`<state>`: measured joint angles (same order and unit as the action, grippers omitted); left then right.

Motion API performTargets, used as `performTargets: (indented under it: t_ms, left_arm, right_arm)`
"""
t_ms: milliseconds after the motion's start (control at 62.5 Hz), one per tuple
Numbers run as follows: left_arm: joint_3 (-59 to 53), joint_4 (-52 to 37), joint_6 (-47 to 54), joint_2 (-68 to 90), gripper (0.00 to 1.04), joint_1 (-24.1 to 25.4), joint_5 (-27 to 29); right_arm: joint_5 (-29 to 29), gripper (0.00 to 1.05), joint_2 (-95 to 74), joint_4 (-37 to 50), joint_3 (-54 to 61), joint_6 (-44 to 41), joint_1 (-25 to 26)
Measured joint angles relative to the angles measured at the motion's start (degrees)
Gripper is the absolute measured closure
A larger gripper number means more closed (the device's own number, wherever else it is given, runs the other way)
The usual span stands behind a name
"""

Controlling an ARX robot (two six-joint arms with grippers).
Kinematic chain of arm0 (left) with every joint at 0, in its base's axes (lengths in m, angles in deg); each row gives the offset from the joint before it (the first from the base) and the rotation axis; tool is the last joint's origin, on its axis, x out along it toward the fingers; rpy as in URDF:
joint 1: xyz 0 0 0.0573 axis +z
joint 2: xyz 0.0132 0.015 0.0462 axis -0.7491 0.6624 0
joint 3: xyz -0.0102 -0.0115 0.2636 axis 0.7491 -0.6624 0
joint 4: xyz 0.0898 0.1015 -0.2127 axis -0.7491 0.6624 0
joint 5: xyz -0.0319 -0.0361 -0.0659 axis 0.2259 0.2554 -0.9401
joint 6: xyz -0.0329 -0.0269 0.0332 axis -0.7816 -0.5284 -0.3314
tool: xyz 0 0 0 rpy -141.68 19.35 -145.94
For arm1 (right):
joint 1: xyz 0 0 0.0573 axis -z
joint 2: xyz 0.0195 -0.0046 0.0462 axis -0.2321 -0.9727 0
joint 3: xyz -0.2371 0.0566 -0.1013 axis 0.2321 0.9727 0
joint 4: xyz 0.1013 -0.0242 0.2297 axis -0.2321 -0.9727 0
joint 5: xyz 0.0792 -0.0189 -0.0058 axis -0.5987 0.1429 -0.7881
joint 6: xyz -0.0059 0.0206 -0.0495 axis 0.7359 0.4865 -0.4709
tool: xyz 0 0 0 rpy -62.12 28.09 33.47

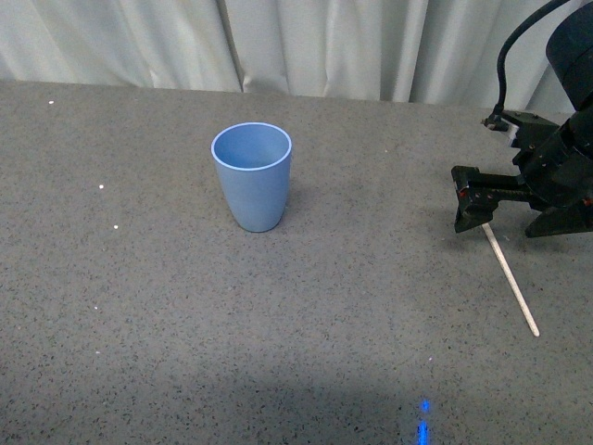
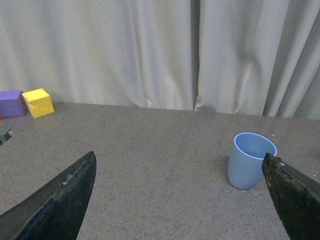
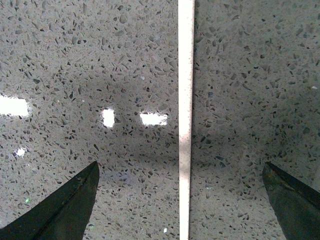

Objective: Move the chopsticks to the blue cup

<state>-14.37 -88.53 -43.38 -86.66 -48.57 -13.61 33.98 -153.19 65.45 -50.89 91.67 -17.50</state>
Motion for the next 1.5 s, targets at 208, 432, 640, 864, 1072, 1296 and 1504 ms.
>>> performTargets:
  t_ms: [208,432,640,864,1072,1296,1504]
  left_arm:
    - [0.0,0.0,0.0,0.0,0.07,0.0,0.0]
    - [0.0,0.0,0.0,0.0,0.07,0.0,0.0]
    - [0.0,0.0,0.0,0.0,0.07,0.0,0.0]
    - [0.0,0.0,0.0,0.0,0.07,0.0,0.0]
    - [0.0,0.0,0.0,0.0,0.07,0.0,0.0]
    - [0.0,0.0,0.0,0.0,0.07,0.0,0.0]
    - [0.0,0.0,0.0,0.0,0.07,0.0,0.0]
  right_arm:
    - [1.1,0.10,-1.2,0.0,-0.6,0.2,-0.2]
    - [2.2,0.41,-1.8,0.0,-1.1,0.5,-0.2]
    - [2.2,0.71,-1.8,0.1,-1.1,0.5,-0.2]
    - [2.4,1.04,-1.8,0.1,-1.1,0.3,-0.2]
    - [2.6,1.04,-1.6,0.9,-0.8,-0.3,0.2]
    - [-2.7,1.04,10.1,25.4,12.5,-1.4,-1.2]
    - [-10.1,1.04,19.8,55.7,19.3,2.4,-5.8]
